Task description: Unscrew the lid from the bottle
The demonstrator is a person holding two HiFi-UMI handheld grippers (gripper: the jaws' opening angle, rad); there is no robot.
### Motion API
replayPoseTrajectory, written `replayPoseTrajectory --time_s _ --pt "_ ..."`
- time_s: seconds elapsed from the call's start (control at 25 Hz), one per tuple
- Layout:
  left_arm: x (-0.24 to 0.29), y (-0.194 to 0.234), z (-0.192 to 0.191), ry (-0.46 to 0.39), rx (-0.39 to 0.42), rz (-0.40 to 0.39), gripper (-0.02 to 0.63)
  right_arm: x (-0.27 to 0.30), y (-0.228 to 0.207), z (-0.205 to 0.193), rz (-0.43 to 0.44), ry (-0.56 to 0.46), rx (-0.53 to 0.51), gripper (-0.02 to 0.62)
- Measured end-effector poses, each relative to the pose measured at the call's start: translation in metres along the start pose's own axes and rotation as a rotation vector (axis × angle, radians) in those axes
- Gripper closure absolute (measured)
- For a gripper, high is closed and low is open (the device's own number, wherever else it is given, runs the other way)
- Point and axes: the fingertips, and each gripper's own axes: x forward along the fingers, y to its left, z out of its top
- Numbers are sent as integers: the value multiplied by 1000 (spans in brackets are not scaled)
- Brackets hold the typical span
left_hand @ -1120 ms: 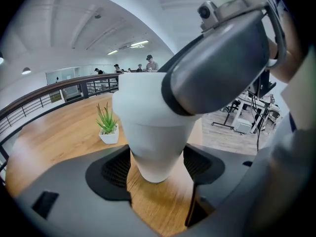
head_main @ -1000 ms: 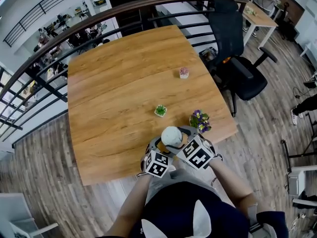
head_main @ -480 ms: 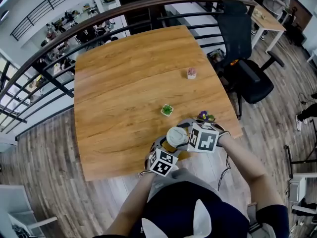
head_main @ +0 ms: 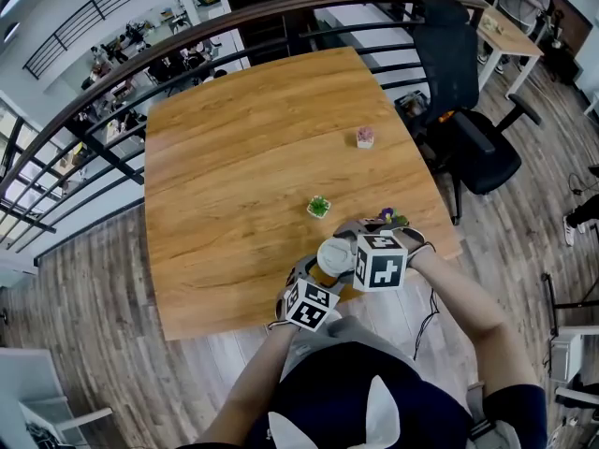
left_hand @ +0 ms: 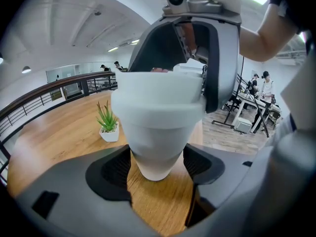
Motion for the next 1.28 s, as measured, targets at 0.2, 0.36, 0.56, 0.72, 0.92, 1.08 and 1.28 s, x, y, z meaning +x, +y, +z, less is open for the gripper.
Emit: replayPoseTrajectory --time_s 0.2,0.36,0.56,0.72,0.92,1.08,1.28 --pt "-1 1 -1 -3 -5 1 274 -22 -11 20 -178 -214 212 178" --pt "-1 1 1 -3 -11 2 273 -34 -21 21 -370 -346 495 193" --pt "-2 0 1 -4 -13 2 274 -25 -17 8 -492 -417 779 215" --pt "-3 1 2 -7 -15 2 274 -15 -17 2 -573 -415 853 208" --pt "-3 1 2 -6 -17 0 275 -12 -18 2 -584 -425 865 202" --pt "-2 2 1 -5 -18 -3 274 -10 -17 4 -503 -413 796 207" --pt "-2 1 1 -8 -20 -7 275 -7 -15 5 -377 -388 660 210"
